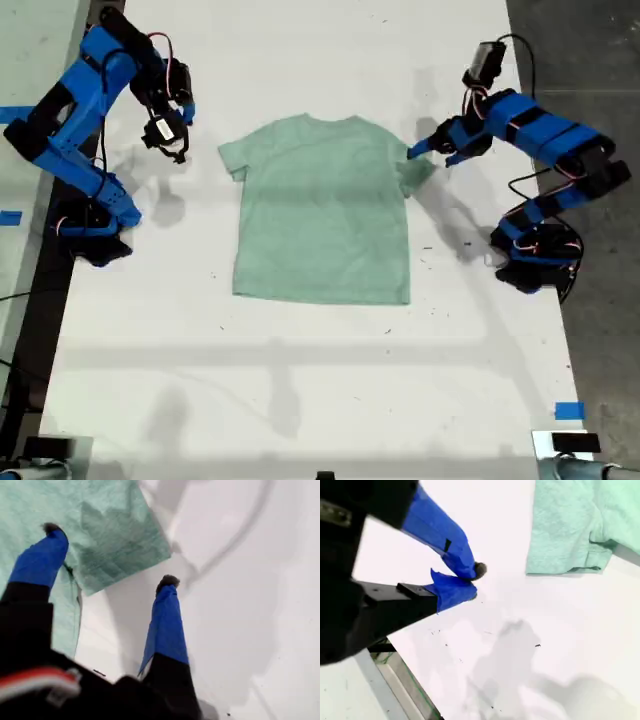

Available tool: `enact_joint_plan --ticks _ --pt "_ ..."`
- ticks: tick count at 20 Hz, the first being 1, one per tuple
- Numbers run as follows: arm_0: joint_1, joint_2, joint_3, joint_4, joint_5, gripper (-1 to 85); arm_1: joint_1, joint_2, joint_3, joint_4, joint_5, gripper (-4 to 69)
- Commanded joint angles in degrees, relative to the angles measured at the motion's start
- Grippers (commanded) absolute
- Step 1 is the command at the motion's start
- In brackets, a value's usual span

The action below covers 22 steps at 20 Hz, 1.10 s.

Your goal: Fold tshirt

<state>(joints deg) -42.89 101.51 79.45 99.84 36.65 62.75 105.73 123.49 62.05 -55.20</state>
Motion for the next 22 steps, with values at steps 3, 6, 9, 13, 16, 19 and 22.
enact_joint_plan --ticks 3,6,9,13,16,19,22 --pt "-0.1 -0.1 -0.2 -1.0 0.4 0.0 1.0 -9.6 -1.3 -8.3 -2.2 25.9" --pt "0.0 -0.1 0.0 -1.1 0.4 0.0 1.4 -14.1 -3.3 -8.3 -2.1 2.1" --pt "0.1 -0.3 0.6 -1.2 0.4 0.0 1.1 -11.2 -5.6 -4.5 -2.0 -1.2" --pt "0.0 -0.3 0.9 -1.3 0.4 0.0 -0.2 -5.5 -12.5 5.2 -1.1 -1.7" --pt "0.0 -0.3 1.3 -1.4 0.4 0.0 -4.6 -3.2 -19.1 9.8 2.5 -1.7" --pt "0.1 -0.4 1.6 -1.8 0.4 0.0 -14.9 -4.5 -27.2 6.6 10.4 -1.7" --pt "0.2 -0.4 1.7 -1.8 0.2 0.0 -23.6 -11.2 -33.6 -3.2 16.9 -1.7"
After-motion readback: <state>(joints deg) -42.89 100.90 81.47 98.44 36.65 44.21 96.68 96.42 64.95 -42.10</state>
